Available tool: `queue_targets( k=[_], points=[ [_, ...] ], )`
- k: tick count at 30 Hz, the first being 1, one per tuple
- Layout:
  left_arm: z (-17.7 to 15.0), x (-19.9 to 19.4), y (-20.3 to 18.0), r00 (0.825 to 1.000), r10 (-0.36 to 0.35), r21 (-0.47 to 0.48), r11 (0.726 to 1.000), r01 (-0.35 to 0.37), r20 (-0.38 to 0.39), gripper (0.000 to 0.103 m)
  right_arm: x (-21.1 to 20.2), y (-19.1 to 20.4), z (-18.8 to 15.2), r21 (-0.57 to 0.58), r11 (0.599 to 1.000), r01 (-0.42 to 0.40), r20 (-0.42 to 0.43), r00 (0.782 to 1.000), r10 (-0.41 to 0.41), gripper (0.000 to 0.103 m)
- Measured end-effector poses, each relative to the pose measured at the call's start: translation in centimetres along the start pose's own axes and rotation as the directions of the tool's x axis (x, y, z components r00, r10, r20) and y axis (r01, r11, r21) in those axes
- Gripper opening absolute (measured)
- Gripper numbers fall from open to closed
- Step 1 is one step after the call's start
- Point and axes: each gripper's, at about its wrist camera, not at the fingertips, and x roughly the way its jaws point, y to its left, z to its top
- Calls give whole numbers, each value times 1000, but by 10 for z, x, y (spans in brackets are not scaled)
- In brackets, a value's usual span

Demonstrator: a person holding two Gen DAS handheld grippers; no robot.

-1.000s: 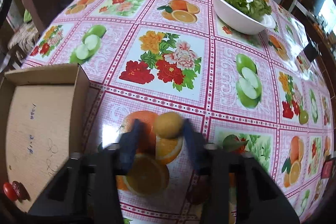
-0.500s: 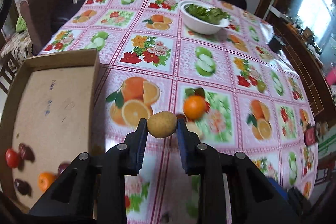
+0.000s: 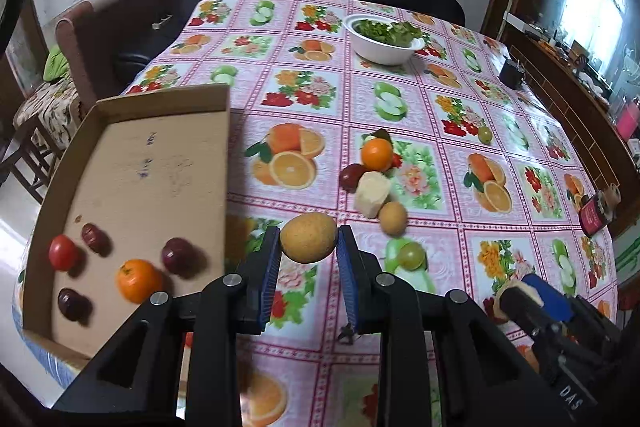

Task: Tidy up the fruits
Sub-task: 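Grasp a brown kiwi with the left tool while the right tool grasps a pale yellow cylindrical piece, then carry the kiwi in the left tool and the cylinder in the right tool over the tray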

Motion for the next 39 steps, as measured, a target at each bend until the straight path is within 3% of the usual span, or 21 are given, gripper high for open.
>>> queue_targets(
  k=[17, 39],
  points=[
    [-14, -25, 29, 998, 40, -31, 999, -39, 57, 25, 1, 36, 1, -37, 998, -47, 3, 999, 47, 42],
    [-13, -38, 72, 987, 126, -99, 988, -117, 95, 26, 19, 91, 23, -80, 981, -178, -3, 984, 178, 42]
  ],
)
